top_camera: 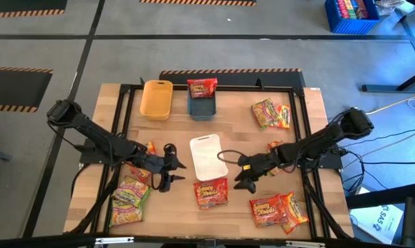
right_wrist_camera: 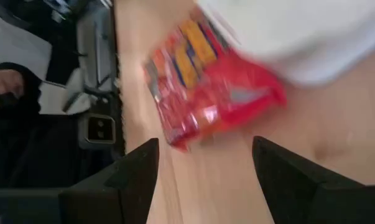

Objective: Sort Maruchan noodles
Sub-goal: Put the middle red noodle pack into the blue bin

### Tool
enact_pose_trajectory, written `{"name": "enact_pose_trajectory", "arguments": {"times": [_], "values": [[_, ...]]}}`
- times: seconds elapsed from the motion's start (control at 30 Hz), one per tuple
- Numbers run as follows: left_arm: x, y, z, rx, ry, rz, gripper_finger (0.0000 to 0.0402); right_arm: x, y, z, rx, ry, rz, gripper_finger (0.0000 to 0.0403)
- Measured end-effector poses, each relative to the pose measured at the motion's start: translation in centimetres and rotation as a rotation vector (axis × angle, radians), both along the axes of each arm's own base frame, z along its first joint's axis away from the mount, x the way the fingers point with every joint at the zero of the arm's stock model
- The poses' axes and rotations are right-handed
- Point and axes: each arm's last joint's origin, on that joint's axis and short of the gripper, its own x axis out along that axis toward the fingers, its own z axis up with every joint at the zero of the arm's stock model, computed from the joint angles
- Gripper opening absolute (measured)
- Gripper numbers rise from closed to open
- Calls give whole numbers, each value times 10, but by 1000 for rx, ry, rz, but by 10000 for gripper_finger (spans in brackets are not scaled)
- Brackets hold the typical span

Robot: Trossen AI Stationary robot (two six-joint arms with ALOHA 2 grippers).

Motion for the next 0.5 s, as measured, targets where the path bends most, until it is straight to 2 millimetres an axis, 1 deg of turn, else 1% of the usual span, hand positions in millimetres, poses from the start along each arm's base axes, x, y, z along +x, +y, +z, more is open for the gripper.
{"name": "enact_pose_trajectory", "arguments": {"times": [0.13,0.33,0.5], "values": [[2,-7,-11,-20,12,0,197,0,8,-14,0,61,-40,241],[8,-19,-36,-29,83,-2,197,10,25,-28,92,23,-94,241],[16,-30,-54,-51,74,-13,197,11,32,-52,97,90,-184,241]]}}
